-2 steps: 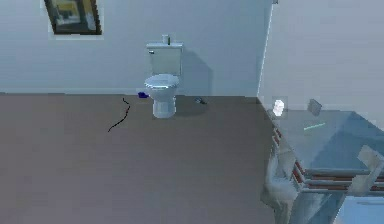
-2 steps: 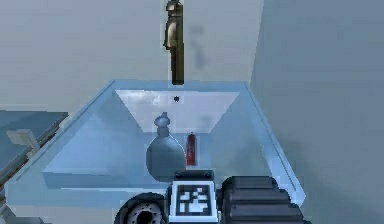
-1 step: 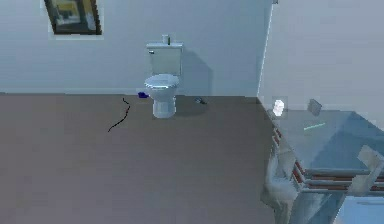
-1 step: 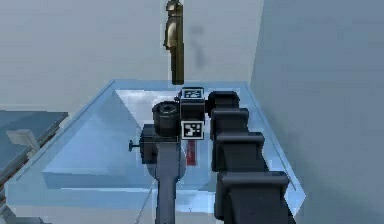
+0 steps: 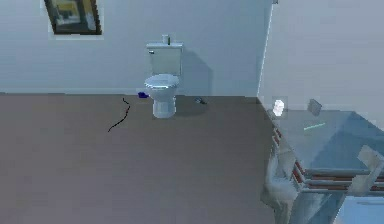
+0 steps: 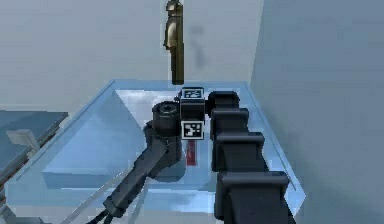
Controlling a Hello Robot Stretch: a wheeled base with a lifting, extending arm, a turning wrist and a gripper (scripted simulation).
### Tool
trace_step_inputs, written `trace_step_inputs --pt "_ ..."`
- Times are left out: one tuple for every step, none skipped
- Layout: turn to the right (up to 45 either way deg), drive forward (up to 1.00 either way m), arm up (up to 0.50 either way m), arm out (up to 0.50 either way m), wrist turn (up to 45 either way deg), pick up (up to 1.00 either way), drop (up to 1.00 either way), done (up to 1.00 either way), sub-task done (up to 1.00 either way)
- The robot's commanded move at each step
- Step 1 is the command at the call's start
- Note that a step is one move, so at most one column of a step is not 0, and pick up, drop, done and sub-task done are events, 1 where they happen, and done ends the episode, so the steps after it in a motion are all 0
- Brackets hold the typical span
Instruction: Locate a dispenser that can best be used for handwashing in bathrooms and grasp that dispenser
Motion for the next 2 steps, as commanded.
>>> trace_step_inputs --pt "0.0 0.0 0.0 0.0 45.0 0.0 0.0 0.0 0.0" --pt "0.0 0.0 0.0 0.0 45.0 0.0 0.0 0.0 0.0"
